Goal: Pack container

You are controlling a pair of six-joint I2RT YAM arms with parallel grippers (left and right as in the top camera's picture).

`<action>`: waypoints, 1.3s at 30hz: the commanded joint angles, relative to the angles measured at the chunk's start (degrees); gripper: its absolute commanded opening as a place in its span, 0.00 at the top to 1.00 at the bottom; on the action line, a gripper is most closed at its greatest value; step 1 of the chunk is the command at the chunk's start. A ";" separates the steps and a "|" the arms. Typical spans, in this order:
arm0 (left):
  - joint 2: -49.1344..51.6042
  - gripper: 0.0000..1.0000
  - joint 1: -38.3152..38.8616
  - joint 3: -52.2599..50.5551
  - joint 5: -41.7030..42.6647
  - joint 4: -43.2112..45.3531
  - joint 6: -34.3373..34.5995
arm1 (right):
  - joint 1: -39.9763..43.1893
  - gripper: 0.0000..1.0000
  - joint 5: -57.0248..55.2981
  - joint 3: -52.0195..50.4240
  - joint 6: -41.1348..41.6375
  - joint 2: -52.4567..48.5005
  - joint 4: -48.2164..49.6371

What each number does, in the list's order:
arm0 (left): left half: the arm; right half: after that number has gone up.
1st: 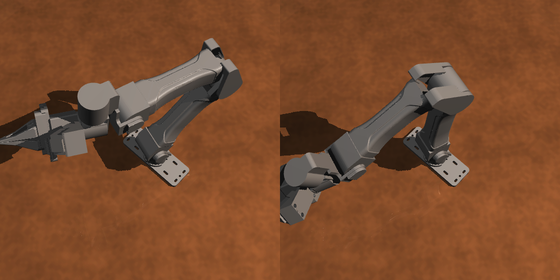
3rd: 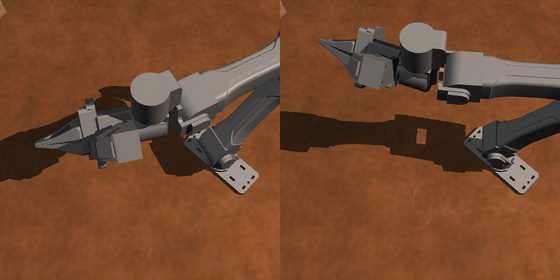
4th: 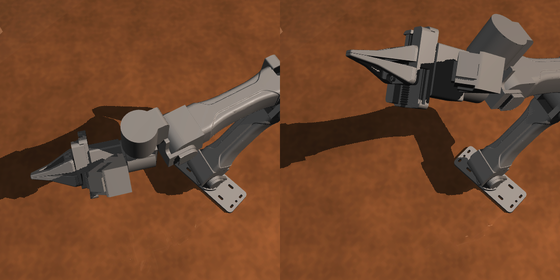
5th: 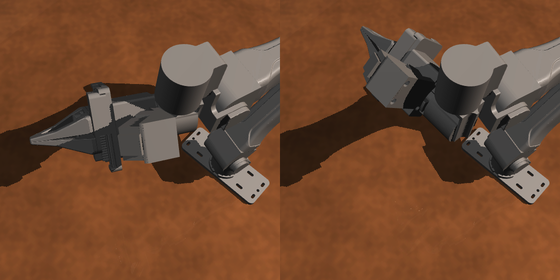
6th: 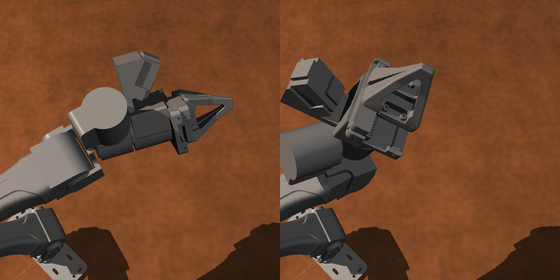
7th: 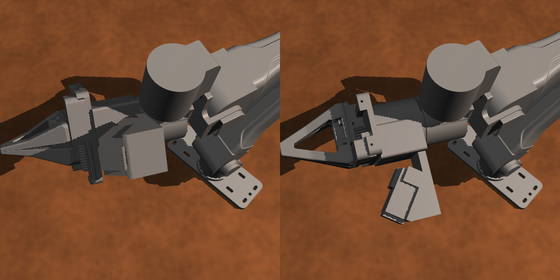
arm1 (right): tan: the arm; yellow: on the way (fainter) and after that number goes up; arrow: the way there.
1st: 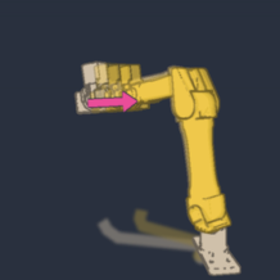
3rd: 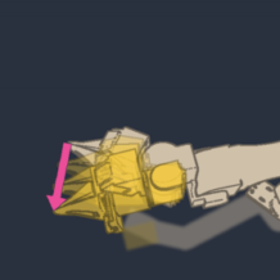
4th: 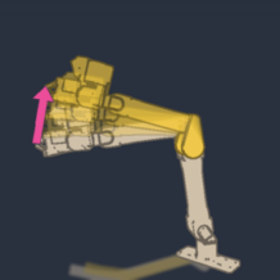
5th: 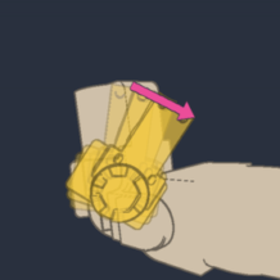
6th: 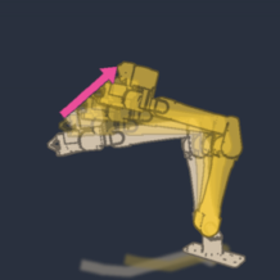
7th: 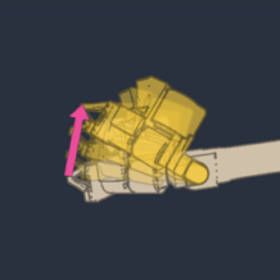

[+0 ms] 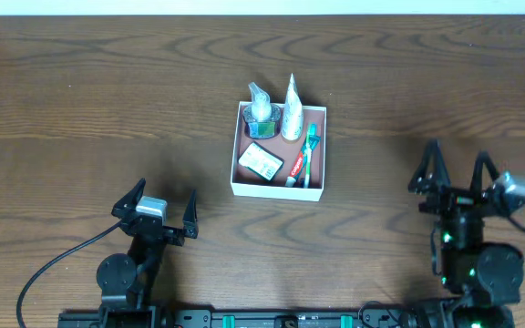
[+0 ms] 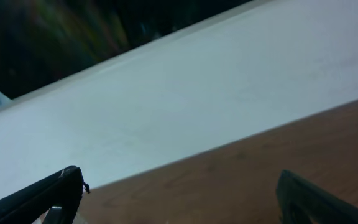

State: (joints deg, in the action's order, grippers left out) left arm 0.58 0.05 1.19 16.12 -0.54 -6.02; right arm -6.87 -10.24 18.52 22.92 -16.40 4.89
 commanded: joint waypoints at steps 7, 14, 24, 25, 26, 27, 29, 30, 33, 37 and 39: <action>-0.35 0.02 -0.20 -0.96 0.15 -2.19 0.07 | 2.14 0.01 2.19 -12.31 -0.92 11.02 3.13; -0.35 0.02 -0.20 -0.96 0.15 -2.19 0.07 | 4.37 0.01 3.32 -17.38 -2.38 15.37 3.04; -0.35 0.02 -0.20 -0.96 0.15 -2.19 0.07 | 5.01 0.01 6.05 -18.21 -13.42 16.13 -3.45; -0.35 0.02 -0.20 -0.96 0.15 -2.19 0.07 | 5.01 0.01 6.05 -18.21 -13.84 16.13 -4.04; -0.35 0.02 -0.20 -0.96 0.15 -2.19 0.07 | 5.01 0.01 6.03 -18.21 -13.99 16.13 -4.83; -0.35 0.02 -0.20 -0.96 0.15 -2.19 0.07 | 5.01 0.01 6.05 -18.21 -14.21 16.13 -5.66; -0.35 0.02 -0.20 -0.96 0.15 -2.19 0.07 | 5.01 0.01 6.23 -18.21 -14.25 16.13 -7.98; -0.35 0.01 -0.20 -0.96 0.15 -2.19 0.07 | 5.01 0.01 6.25 -18.21 -14.49 16.13 -9.01; -0.35 0.02 -0.20 -0.96 0.15 -2.19 0.07 | 5.01 0.01 7.74 -18.23 -19.06 16.13 -8.96; -0.35 0.02 -0.20 -0.96 0.15 -2.19 0.07 | 5.01 0.01 8.61 -18.23 -21.94 16.13 -9.16; -0.35 0.02 -0.20 -0.96 0.15 -2.19 0.07 | 5.01 0.01 8.61 -18.23 -21.92 16.13 -9.16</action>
State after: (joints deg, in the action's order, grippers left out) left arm 0.58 0.05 1.21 16.10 -0.58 -6.02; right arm -2.35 -2.74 0.47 3.99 -0.69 -3.88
